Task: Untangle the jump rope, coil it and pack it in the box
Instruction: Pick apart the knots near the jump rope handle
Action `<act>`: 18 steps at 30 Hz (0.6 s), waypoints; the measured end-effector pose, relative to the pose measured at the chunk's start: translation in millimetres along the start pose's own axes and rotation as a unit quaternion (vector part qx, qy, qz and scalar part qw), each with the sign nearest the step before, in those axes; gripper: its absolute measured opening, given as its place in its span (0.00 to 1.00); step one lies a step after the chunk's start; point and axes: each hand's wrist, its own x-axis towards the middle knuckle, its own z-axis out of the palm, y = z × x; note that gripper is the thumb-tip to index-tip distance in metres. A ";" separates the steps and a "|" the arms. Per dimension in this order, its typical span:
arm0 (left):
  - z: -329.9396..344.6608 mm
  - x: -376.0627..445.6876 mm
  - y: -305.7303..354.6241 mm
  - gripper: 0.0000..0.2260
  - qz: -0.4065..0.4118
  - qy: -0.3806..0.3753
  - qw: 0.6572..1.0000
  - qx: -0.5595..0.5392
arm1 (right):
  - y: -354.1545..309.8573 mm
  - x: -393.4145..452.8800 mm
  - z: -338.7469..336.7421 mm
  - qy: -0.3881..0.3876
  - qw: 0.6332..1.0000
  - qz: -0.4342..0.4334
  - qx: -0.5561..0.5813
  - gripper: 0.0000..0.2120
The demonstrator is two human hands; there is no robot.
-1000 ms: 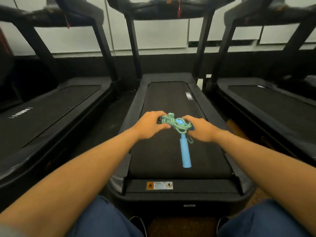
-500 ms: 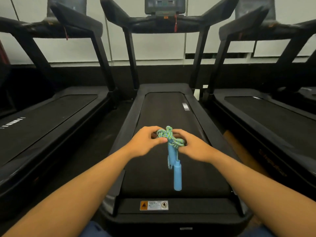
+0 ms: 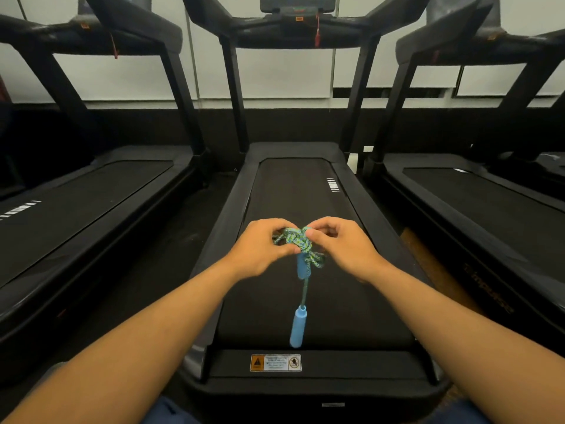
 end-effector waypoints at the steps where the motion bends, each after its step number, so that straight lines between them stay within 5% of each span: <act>1: -0.2 -0.8 -1.0 0.17 0.000 0.025 1.000 -0.004 | -1.1 0.2 1.2 0.012 1.000 0.010 0.025 0.03; 4: -1.1 -6.3 -1.8 0.24 -0.033 0.152 0.988 0.012 | -3.6 -0.2 1.4 0.048 0.991 0.050 0.114 0.05; 7: -0.9 -10.2 2.0 0.17 -0.071 0.219 0.973 -0.028 | -1.6 0.7 0.2 0.065 0.982 0.067 0.162 0.06; 10: 2.7 -11.2 7.3 0.07 -0.071 0.197 0.975 -0.073 | -4.2 -0.7 2.7 0.060 0.982 0.065 0.167 0.06; 18: 17.5 -9.8 16.5 0.08 -0.046 0.168 0.979 -0.110 | -10.1 -7.0 11.1 0.016 0.987 0.041 0.156 0.07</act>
